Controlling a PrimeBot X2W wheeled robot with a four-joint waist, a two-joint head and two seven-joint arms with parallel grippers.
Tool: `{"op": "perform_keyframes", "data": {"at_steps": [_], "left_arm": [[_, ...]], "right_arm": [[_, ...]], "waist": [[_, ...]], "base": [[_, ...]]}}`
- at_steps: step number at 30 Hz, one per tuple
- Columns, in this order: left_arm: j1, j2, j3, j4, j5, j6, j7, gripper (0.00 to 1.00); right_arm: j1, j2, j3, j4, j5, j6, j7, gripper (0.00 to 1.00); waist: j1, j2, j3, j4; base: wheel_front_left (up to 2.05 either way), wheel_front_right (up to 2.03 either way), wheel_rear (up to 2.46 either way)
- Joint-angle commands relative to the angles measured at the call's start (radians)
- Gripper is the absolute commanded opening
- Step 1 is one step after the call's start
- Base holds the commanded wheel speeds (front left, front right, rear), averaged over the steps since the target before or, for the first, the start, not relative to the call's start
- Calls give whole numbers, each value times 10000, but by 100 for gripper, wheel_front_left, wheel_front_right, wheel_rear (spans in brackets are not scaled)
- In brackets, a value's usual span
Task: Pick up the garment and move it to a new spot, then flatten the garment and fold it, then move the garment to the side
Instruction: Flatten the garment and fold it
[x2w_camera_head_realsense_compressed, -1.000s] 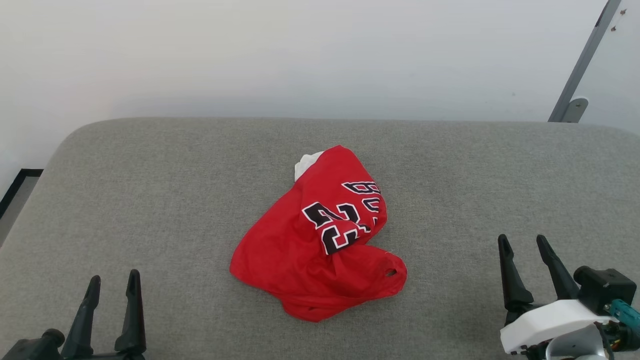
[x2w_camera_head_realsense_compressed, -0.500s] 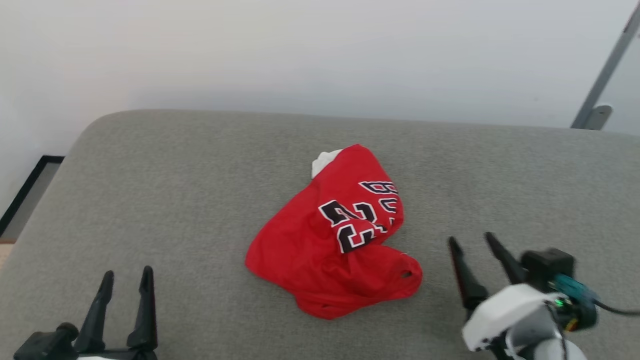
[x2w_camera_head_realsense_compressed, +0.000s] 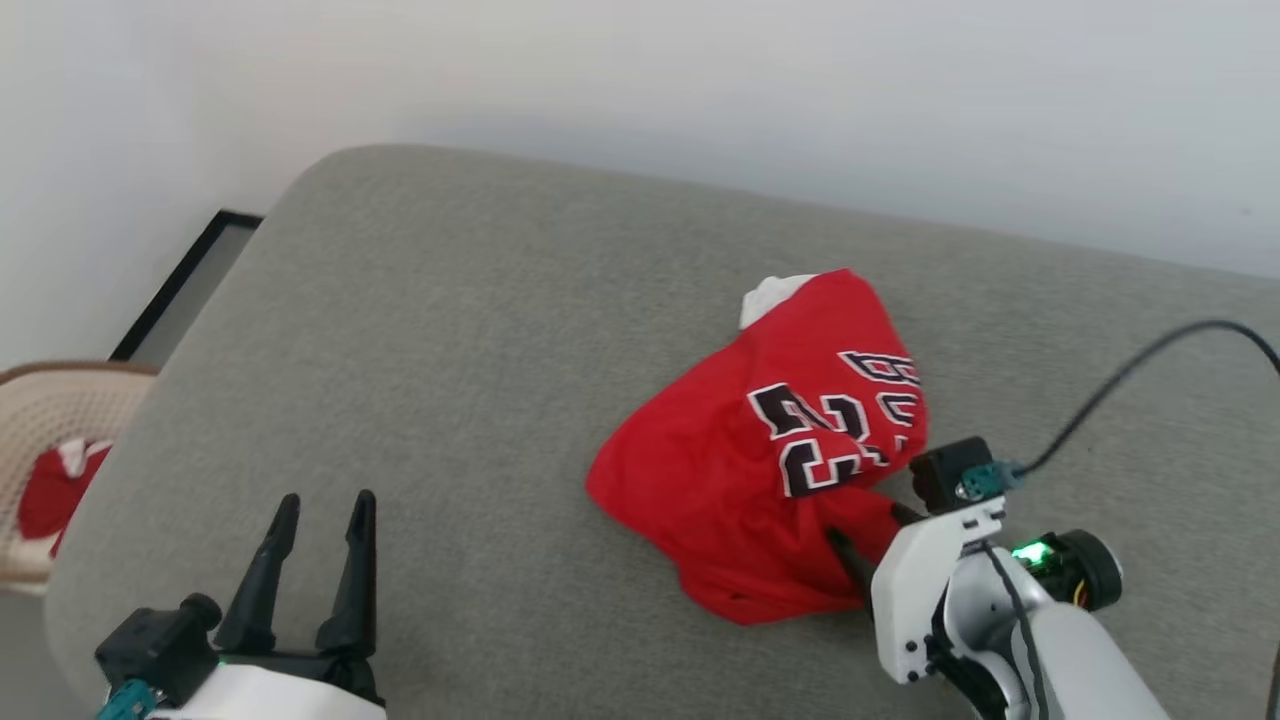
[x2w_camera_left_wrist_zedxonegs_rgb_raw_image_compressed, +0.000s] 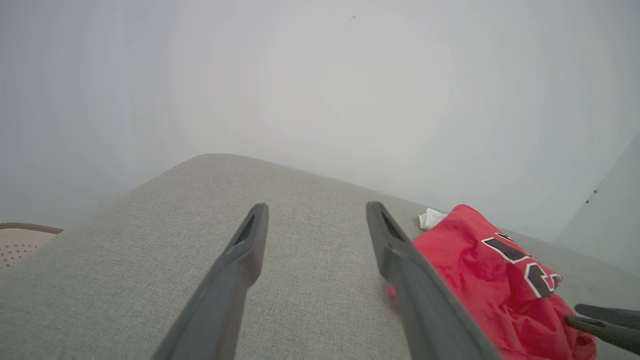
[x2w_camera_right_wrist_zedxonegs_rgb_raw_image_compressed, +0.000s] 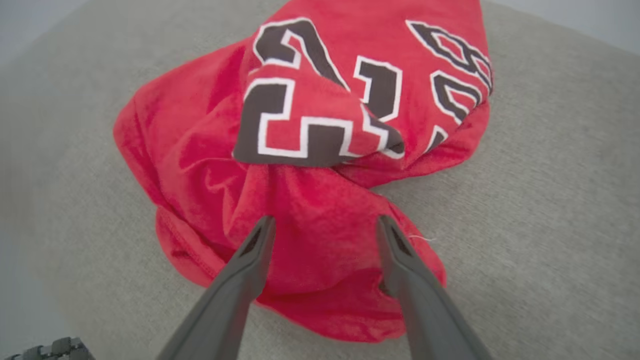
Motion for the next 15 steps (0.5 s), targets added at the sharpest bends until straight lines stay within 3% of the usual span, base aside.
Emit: {"op": "perform_keyframes", "data": {"at_steps": [1, 11, 13, 15], "left_arm": [[-190, -8, -53, 55, -93, -17, -51, 100], [-645, -93, -296, 302, -419, -17, -51, 100], [-668, -92, -245, 319, -441, -18, -51, 100], [-673, -107, -190, 324, -456, -18, -51, 100]], "right_arm": [[-193, -92, 49, 227, -92, -3, 263, 100], [-1400, -164, 683, 2436, -455, -1, 1703, 100], [-1649, -173, 915, 2617, -450, -1, 1680, 0], [-1881, -186, 1092, 2632, -228, -1, 1665, 0]], "waist": [[0, 0, 275, 318], [0, 0, 771, 728], [0, 0, 815, 673], [0, 0, 848, 575]], "base": [[0, 0, 0], [0, 0, 0], [0, 0, 0], [0, 0, 0]]}}
